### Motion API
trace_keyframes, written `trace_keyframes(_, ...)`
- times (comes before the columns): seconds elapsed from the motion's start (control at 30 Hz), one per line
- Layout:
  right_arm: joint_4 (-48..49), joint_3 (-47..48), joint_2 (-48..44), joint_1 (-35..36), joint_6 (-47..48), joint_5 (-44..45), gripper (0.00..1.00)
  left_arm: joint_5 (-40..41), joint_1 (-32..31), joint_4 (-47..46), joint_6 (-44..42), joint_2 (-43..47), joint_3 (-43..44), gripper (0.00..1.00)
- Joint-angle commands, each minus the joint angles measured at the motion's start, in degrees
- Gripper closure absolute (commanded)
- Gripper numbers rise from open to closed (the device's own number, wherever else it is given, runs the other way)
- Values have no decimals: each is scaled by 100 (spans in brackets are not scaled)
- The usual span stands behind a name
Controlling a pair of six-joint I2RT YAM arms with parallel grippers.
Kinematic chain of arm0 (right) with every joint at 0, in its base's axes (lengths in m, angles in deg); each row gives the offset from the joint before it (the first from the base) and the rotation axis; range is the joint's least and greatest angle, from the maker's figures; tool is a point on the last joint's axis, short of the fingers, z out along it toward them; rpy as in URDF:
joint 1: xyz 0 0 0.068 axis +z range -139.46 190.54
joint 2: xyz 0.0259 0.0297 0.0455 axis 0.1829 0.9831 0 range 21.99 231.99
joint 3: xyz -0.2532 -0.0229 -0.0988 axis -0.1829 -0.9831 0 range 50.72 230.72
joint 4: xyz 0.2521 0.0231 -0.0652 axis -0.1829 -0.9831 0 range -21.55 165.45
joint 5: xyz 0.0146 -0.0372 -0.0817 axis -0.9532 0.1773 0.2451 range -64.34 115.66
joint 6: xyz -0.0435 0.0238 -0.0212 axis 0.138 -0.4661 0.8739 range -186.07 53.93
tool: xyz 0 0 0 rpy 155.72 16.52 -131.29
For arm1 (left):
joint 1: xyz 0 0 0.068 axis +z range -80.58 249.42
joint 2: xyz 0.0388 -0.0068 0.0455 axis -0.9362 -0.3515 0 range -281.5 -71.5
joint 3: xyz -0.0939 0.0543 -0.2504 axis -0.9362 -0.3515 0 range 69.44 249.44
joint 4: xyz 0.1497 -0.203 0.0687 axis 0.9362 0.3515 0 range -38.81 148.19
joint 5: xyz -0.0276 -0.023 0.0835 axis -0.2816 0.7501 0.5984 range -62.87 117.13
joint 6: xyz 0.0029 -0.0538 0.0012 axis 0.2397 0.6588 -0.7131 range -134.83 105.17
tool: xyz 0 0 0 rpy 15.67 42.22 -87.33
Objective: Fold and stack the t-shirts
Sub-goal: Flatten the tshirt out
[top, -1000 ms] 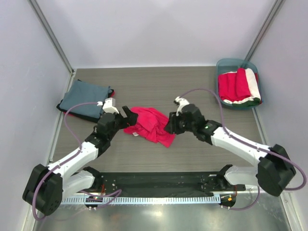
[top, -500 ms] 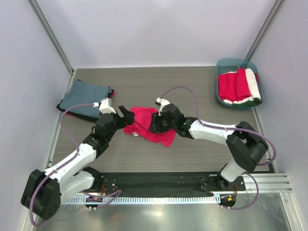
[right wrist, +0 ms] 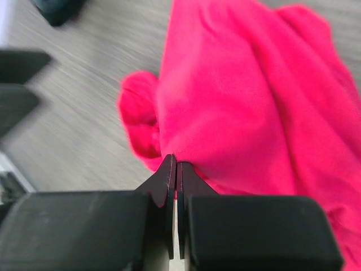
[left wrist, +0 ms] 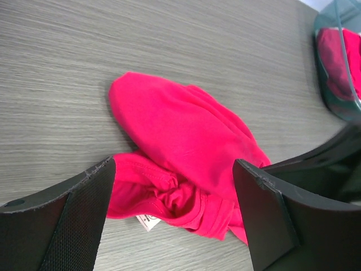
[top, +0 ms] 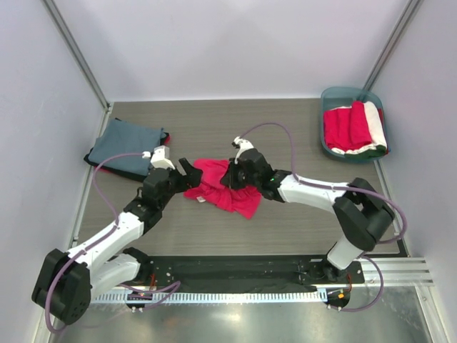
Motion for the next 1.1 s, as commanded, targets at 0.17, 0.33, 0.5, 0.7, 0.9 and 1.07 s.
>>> trace_keyframes(0.17, 489, -549, -1164, -1375, -1078, 73, 99, -802, -156, -394, -468, -446, 267, 17)
trace_keyframes(0.33, 342, -515, -1050, -2350, -1088, -95, 96, -1286, -323, -350, -644, -1280, 627, 21)
trace_keyframes(0.5, 130, -339, -751, -2625, -789, -192, 92, -1488, -692, -27, -951, -1975, 1198, 26)
trace_keyframes(0.7, 95, -488, -803, -2773, -596, -34, 91, -1191, -1052, 448, -1321, -2555, 1717, 37)
trace_keyframes(0.9, 332, -804, -839, -3038, -613, -191, 91, -970, -1141, 1090, -1611, -3276, 2298, 43)
trace_keyframes(1.07, 814, -1225, -769, -3213, -727, -376, 92, -1076, -1290, 1117, -1778, -3268, 2193, 41)
